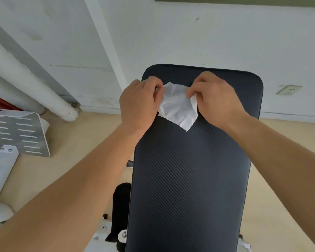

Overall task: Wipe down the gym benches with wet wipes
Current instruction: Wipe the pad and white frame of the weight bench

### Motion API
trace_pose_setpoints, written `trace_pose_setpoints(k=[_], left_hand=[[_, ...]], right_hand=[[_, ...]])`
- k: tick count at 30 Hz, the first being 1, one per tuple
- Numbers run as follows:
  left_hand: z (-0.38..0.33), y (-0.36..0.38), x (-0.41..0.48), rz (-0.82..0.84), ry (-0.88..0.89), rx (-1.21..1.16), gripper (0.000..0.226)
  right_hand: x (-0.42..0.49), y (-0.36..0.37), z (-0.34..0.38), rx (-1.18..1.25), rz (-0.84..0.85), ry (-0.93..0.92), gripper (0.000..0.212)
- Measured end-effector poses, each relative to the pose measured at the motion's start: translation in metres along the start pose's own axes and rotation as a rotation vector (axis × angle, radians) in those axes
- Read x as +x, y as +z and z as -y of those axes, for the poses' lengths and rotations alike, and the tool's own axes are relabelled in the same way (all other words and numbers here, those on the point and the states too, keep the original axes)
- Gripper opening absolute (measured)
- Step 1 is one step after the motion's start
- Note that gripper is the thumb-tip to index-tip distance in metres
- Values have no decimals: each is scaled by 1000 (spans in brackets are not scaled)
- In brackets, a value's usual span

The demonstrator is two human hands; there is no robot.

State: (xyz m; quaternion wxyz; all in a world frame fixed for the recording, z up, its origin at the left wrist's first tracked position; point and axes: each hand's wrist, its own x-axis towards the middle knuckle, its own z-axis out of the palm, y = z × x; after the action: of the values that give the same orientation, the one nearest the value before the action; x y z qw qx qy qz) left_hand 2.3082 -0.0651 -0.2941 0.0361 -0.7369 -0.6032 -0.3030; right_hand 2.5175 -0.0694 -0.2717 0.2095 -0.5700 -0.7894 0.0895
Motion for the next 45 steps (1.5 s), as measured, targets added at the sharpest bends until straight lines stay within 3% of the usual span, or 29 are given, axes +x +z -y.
trace_pose_setpoints(k=[3,7,9,12,15,21,25,26,28,30,32,35,39,43,45], left_hand=[[10,4,-2,-73,78,-18,15],[18,1,-8,-95,166,25,10],[18,-1,-16,-45,208,-33,10],[10,-2,-28,18,38,-108,22],[2,1,-35,78,-19,-8,45],[21,-6,-36,160,-16,17,38],[21,-13,-34,201,-20,-15,42],[20,-13,-34,206,-25,-14,43],[20,-14,-35,221,-32,-10,44],[26,-17,-36,210,-33,-36,43],[39,-24,-38,162,-45,-88,37],[60,-34,-40,116,-122,-102,30],[72,-43,-39,117,-174,-67,29],[71,-53,-51,137,-216,-74,28],[69,-57,-57,148,-220,-63,27]], right_hand=[[-15,7,-1,-143,-192,-79,26],[-28,11,24,-319,-159,24,44],[-28,14,29,-359,-135,62,43],[-29,19,23,-313,-173,96,24],[-39,16,13,-268,-175,79,26],[-47,-5,-21,-165,-160,140,33],[-49,-4,14,-185,-350,48,32],[-49,2,26,-180,-326,-47,36],[-50,21,42,-233,-90,-199,52],[-46,35,40,-365,145,-259,66],[-31,36,29,-488,271,-305,70],[6,24,19,-562,344,-375,71],[11,37,40,-567,335,-290,80],[-83,72,63,-509,480,-580,83],[-88,70,55,-492,579,-733,81]])
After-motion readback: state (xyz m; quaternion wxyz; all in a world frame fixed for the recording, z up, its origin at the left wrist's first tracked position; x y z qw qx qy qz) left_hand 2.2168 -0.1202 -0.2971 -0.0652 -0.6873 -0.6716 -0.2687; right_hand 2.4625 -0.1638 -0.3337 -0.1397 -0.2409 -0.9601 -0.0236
